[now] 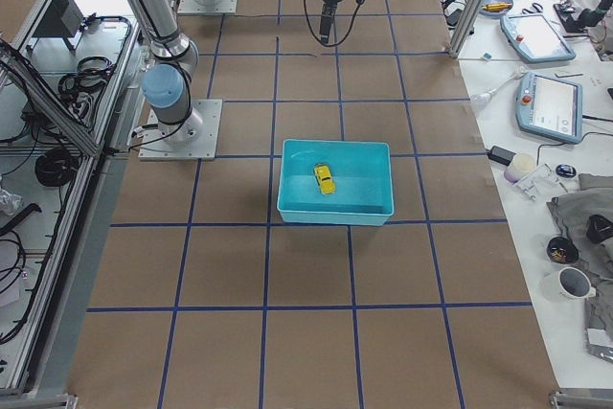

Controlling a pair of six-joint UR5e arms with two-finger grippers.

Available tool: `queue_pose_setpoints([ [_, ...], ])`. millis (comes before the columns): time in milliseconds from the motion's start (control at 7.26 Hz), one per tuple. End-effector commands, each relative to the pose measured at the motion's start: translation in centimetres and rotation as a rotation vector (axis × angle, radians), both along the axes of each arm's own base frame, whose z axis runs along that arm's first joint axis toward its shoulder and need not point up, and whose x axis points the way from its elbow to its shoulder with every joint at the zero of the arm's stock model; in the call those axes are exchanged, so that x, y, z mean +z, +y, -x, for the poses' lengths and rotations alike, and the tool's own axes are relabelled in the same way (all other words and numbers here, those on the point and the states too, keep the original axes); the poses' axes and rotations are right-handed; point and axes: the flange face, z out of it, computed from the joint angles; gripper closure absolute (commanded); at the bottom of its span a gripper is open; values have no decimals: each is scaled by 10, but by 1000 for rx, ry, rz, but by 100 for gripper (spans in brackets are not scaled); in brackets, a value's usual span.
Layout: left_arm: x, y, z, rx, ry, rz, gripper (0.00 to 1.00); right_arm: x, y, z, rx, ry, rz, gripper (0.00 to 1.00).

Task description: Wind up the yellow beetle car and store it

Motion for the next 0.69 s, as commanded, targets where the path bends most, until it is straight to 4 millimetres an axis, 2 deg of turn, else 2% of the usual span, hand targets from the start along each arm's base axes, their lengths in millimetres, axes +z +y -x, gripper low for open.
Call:
queue_pose_setpoints([
  [0,0,1,1,-3,1,-1,0,-1,6,-17,33,-4,-2,0],
  [551,1,1,-1,2,0,2,0,0,8,-17,36,-11,-9,0],
])
